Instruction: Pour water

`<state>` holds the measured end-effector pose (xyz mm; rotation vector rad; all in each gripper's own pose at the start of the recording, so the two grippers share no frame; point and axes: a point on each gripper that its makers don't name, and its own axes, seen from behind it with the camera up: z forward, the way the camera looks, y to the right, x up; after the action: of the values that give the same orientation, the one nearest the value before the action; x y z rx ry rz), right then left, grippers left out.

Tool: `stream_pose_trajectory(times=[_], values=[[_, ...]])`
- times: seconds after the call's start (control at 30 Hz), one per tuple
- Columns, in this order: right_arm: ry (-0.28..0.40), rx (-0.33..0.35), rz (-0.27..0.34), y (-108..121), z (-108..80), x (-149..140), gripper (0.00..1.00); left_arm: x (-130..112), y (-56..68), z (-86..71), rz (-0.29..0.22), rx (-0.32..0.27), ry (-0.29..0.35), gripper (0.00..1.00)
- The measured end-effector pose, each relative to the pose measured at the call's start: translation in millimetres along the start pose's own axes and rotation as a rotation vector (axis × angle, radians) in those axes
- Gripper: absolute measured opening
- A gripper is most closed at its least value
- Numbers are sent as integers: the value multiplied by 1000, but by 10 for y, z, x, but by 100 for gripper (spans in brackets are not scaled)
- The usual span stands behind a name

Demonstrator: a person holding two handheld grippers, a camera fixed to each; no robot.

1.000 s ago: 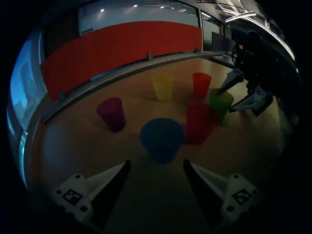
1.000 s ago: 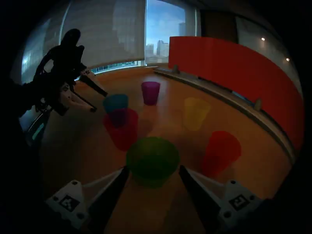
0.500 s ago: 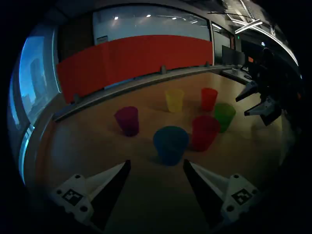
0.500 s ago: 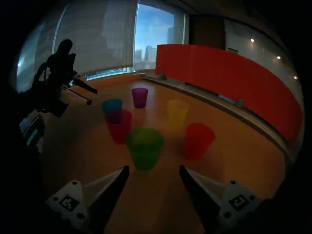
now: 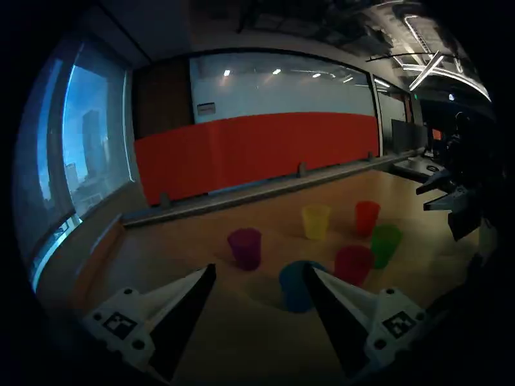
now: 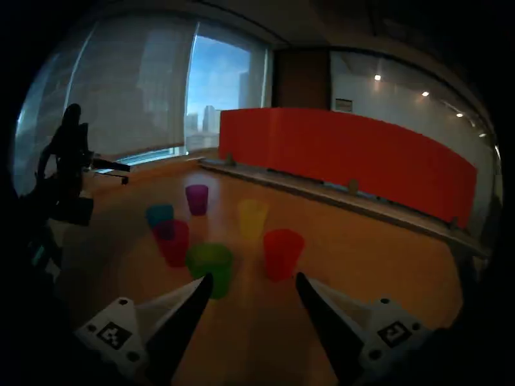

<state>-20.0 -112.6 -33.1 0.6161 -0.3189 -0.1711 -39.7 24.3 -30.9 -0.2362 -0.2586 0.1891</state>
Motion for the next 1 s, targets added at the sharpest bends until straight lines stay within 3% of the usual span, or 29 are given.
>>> stream_pose_trajectory(times=[0.47,0.77,1.0], values=[[220,-362,101,671,-362,327,100,343,-105,-205,-25,176,212,100],[320,-570,151,1015,-634,374,99,400,-97,-191,-53,222,271,100],[351,-644,201,1116,-731,334,99,365,6,-115,-86,209,274,100]])
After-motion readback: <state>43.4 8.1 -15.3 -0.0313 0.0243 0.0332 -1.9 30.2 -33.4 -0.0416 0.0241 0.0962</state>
